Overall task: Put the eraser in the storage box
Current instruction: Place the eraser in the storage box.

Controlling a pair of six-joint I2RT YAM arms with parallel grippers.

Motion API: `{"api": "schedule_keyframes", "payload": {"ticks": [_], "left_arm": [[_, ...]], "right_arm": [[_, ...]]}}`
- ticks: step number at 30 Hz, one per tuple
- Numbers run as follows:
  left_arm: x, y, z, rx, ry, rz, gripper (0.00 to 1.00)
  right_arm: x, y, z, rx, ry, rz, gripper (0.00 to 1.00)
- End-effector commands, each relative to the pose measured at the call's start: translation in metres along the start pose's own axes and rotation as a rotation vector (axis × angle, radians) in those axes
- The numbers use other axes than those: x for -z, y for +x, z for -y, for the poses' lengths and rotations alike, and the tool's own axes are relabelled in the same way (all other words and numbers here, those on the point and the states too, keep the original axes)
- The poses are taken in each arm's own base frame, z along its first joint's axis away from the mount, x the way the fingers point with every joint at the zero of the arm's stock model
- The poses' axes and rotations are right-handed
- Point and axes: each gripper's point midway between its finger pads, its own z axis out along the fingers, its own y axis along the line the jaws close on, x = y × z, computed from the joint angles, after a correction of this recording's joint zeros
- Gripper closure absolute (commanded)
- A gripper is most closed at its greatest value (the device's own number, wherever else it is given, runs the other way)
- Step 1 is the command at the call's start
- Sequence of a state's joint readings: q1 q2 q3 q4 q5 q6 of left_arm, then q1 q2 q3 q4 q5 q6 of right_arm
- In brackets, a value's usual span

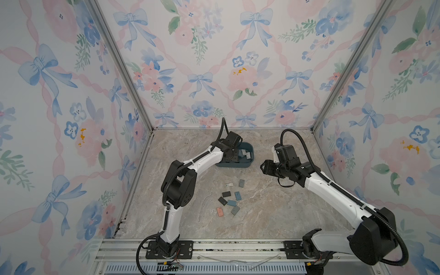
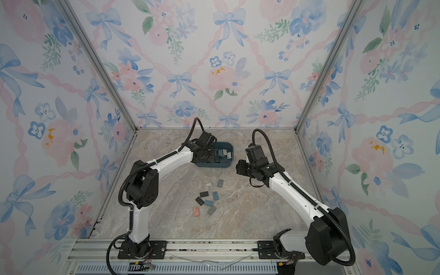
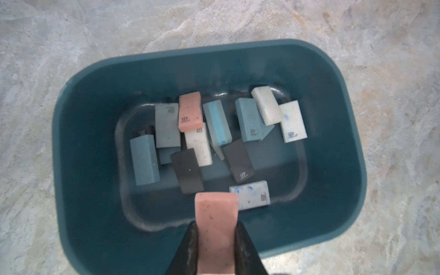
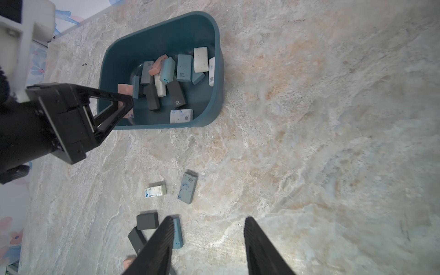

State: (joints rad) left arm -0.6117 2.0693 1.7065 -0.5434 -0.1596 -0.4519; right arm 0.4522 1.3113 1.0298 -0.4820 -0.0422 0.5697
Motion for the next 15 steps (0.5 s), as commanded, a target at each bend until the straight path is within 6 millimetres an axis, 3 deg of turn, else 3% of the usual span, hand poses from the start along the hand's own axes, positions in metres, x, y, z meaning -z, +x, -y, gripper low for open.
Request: {"api": "schedule_keyframes", "payload": {"ticks": [1, 9, 15], "left_arm": [[-0.015, -0.005, -0.004, -0.026, -0.024, -0.017, 0.76], [-0.05, -0.008, 0.007, -0.021, -0.011, -0.036, 0.76], [-0.062, -0.011, 0.014, 0.004, 0.007, -0.038, 0.77]], "right_arm": [[0.004, 0.006, 0.011, -0.029, 0.019, -0.016, 0.49], [0.006, 0.009, 0.02, -0.048, 0.032, -0.02, 0.49], [0.005, 0.01, 0.024, -0.057, 0.036, -0.024, 0.49]]}}
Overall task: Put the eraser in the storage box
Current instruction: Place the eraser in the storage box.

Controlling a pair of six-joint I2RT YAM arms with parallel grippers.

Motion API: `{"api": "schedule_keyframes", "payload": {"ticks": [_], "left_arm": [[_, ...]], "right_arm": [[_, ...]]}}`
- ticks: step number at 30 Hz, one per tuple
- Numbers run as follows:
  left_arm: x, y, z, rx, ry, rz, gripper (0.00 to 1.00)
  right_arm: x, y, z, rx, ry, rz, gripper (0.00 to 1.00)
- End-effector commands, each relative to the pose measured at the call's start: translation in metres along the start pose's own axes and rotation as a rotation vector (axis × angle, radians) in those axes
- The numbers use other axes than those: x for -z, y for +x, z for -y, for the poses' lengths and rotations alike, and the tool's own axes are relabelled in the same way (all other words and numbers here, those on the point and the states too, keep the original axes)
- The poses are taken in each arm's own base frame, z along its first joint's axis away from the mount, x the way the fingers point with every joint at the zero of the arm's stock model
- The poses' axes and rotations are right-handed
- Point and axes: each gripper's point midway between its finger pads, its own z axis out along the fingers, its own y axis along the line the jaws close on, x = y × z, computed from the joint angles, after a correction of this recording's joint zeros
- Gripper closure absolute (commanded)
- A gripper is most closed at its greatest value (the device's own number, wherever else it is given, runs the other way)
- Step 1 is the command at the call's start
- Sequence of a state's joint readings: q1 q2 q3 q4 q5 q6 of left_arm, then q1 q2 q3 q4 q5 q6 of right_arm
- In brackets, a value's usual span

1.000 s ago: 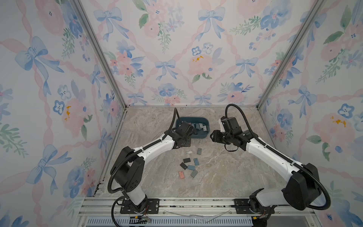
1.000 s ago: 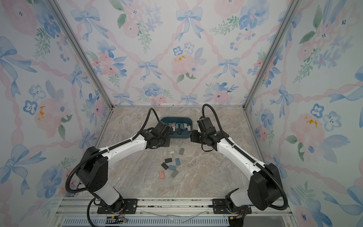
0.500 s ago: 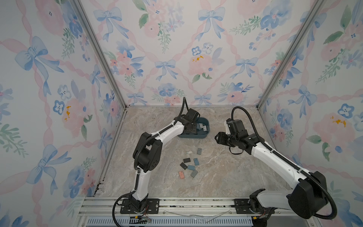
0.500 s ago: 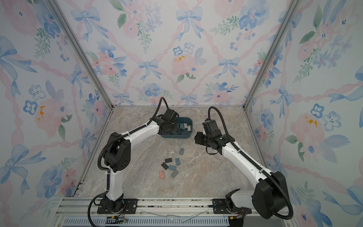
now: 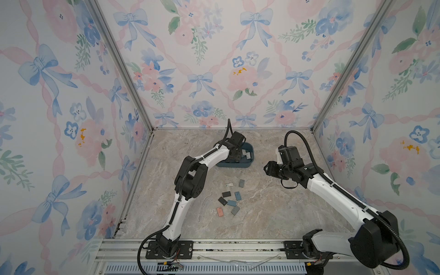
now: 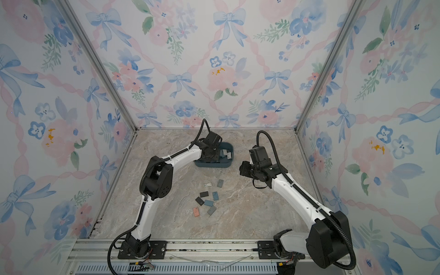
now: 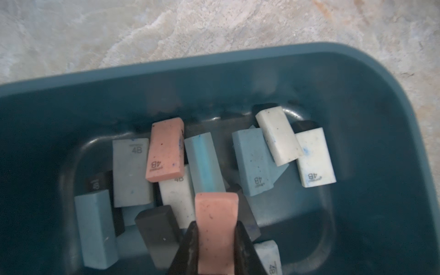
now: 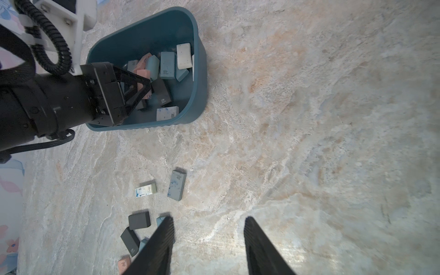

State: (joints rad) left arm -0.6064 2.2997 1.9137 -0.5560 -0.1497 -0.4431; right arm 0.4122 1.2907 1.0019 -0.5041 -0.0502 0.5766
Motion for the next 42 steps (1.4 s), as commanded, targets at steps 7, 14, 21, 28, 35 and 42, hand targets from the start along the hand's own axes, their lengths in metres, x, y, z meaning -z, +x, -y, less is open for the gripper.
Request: {"api": "schedule_keyframes", "payload": {"ticks": [7, 14, 21, 28, 35, 42], "left_arm": [[-0.012, -0.008, 0.008, 0.029, 0.029, -0.005, 0.76], [-0.023, -0.002, 0.011, 0.047, 0.04, -0.026, 0.72], [-0.016, -0.006, 0.011, 0.06, 0.045, -0.017, 0.57], [0.001, -0.017, 0.012, 0.064, 0.053, 0.016, 0.5], [0.03, -0.032, 0.015, 0.055, 0.052, 0.072, 0.45], [0.073, -0.047, 0.016, 0.041, 0.035, 0.152, 0.44]], "right_arm": [[0.0, 0.006, 0.006, -0.025, 0.001, -0.018, 0.49], [0.0, 0.007, 0.005, -0.024, -0.004, -0.022, 0.49], [0.003, 0.005, 0.004, -0.026, -0.008, -0.013, 0.49], [0.005, 0.003, 0.0, -0.026, -0.024, -0.01, 0.49], [0.009, 0.003, -0.004, -0.015, -0.025, -0.002, 0.49], [0.007, 0.012, -0.012, 0.01, -0.022, -0.012, 0.48]]}}
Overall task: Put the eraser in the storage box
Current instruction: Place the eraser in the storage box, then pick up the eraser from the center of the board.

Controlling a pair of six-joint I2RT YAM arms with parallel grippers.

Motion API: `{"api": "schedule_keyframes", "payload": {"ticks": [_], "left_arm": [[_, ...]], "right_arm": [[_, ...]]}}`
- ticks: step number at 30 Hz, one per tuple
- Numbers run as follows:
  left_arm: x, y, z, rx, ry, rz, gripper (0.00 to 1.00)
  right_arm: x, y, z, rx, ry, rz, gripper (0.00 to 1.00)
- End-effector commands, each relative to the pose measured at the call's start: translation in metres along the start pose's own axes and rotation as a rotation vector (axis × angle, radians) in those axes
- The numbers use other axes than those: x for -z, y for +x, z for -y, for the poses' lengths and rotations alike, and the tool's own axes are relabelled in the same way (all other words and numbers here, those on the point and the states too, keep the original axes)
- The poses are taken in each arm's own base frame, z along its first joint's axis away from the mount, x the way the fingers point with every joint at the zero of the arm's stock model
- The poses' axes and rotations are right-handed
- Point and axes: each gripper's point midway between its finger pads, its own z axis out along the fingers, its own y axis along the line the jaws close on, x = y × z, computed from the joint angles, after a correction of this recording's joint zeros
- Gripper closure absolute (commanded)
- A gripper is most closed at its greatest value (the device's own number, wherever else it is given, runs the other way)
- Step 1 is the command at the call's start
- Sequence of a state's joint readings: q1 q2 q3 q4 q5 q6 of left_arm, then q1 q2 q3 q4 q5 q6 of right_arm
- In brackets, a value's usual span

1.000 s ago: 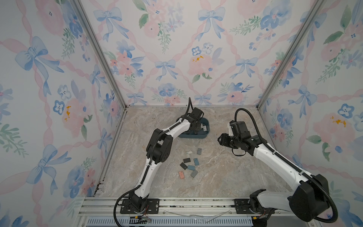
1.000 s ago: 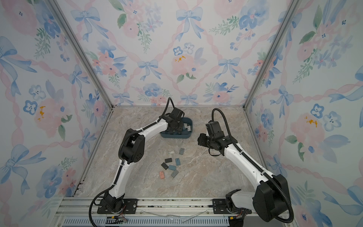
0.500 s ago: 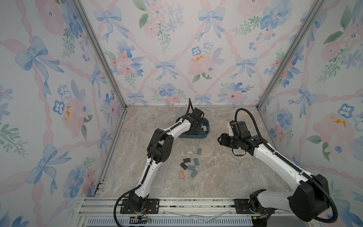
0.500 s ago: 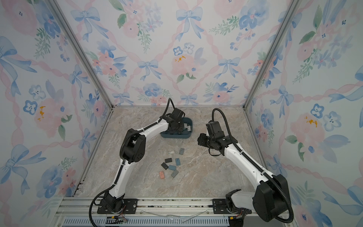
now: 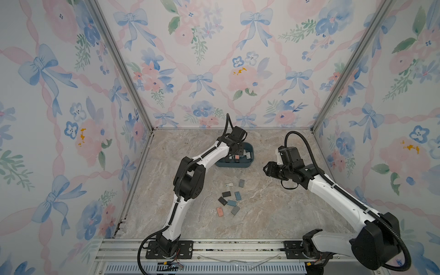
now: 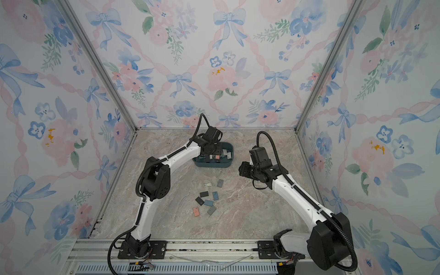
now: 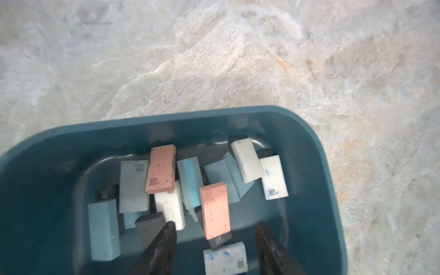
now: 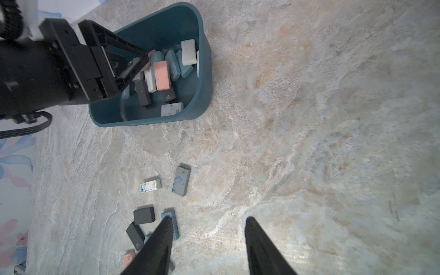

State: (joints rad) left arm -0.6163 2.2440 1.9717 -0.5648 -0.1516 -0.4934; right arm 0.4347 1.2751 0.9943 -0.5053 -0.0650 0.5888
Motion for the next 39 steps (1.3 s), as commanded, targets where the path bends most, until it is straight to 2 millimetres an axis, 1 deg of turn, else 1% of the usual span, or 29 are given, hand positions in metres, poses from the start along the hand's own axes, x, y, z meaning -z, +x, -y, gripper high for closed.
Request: {"api": "schedule_keyframes", "payload": {"ticks": [1, 5, 10, 15, 21, 23, 26, 33, 35, 36, 39], "left_arm": [[0.042, -0.017, 0.005, -0.024, -0.016, 0.077, 0.44], [0.079, -0.026, 0.009, -0.065, -0.046, 0.151, 0.45], [0.123, -0.027, 0.013, -0.067, -0.001, 0.229, 0.46], [0.163, -0.021, 0.003, -0.024, 0.054, 0.326, 0.47], [0.213, -0.011, -0.017, 0.025, 0.105, 0.453, 0.48], [0.226, -0.005, -0.024, 0.036, 0.118, 0.481, 0.48], [0.242, 0.005, -0.033, 0.053, 0.132, 0.513, 0.49], [0.268, 0.032, -0.061, 0.09, 0.126, 0.559, 0.5], [0.273, 0.037, -0.066, 0.098, 0.127, 0.57, 0.5], [0.276, 0.04, -0.069, 0.099, 0.126, 0.575, 0.5], [0.278, 0.05, -0.076, 0.107, 0.124, 0.578, 0.5]], "right_arm": [[0.003, 0.008, -0.006, 0.009, 0.004, -0.005, 0.48], [-0.007, 0.023, -0.015, 0.045, 0.012, -0.033, 0.48], [-0.023, 0.044, -0.028, 0.069, 0.029, -0.077, 0.48], [-0.034, 0.055, -0.036, 0.095, 0.056, -0.08, 0.48], [-0.047, 0.061, -0.043, 0.107, 0.066, -0.086, 0.47], [-0.052, 0.063, -0.044, 0.114, 0.074, -0.094, 0.46], [-0.061, 0.068, -0.047, 0.123, 0.081, -0.112, 0.45], [-0.085, 0.076, -0.063, 0.15, 0.082, -0.149, 0.43], [-0.089, 0.075, -0.069, 0.16, 0.077, -0.153, 0.42], [-0.099, 0.081, -0.067, 0.168, 0.096, -0.174, 0.41], [-0.108, 0.084, -0.069, 0.187, 0.122, -0.191, 0.37]]}}
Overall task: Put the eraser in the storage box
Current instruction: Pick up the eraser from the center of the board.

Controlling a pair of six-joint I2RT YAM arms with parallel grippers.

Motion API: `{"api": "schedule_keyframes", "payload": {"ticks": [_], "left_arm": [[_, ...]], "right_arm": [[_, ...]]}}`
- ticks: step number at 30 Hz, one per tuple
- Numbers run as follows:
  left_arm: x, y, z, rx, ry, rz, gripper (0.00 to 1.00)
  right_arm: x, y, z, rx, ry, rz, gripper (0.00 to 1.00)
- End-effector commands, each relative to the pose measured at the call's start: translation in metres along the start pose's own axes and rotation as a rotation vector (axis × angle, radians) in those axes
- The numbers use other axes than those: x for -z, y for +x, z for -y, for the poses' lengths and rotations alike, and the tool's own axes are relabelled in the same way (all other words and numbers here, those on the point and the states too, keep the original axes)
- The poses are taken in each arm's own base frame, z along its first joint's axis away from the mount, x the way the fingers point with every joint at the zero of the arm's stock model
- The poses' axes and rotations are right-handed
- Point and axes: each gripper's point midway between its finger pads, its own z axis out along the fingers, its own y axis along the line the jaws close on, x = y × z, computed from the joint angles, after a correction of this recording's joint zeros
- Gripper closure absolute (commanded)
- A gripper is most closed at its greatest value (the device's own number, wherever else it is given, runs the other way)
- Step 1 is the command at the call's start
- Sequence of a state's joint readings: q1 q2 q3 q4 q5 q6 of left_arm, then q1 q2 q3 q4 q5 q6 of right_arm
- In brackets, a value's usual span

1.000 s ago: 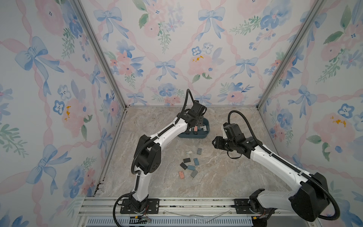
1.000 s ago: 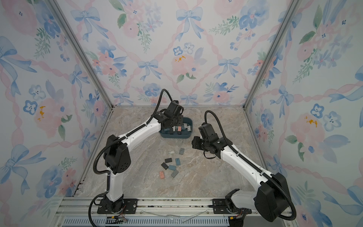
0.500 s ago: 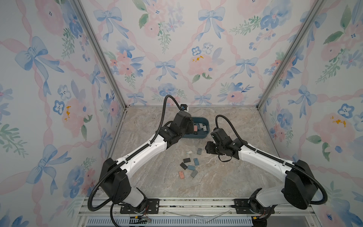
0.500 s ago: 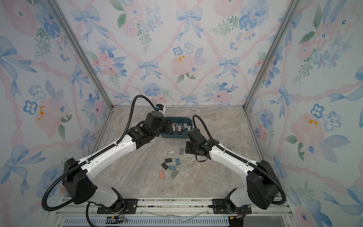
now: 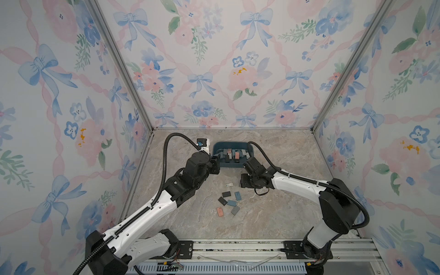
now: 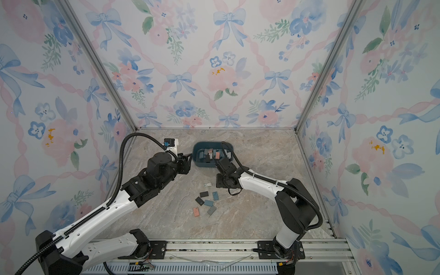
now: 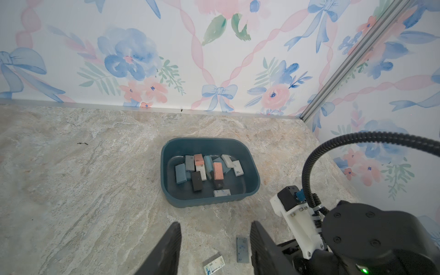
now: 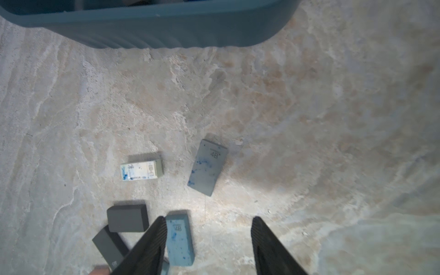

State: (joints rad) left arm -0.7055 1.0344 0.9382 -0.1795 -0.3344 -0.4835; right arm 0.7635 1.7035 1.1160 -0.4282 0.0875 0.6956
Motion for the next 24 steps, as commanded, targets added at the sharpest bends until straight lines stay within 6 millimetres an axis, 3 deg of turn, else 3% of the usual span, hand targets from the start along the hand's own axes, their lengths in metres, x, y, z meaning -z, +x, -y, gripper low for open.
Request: {"api": "schedule_keyframes", "payload": {"ticks": [1, 12, 24], "left_arm": [[0.007, 0.001, -0.011, 0.03, -0.027, 0.028, 0.5], [0.021, 0.026, -0.033, 0.086, -0.062, 0.015, 0.5], [0.022, 0.039, -0.038, 0.113, -0.066, -0.01, 0.5]], "right_arm": [[-0.006, -0.005, -0.008, 0.021, 0.026, 0.007, 0.37], [-0.025, -0.006, 0.0, 0.044, 0.116, -0.008, 0.37], [-0.043, -0.004, 0.004, 0.058, 0.157, -0.036, 0.4]]}}
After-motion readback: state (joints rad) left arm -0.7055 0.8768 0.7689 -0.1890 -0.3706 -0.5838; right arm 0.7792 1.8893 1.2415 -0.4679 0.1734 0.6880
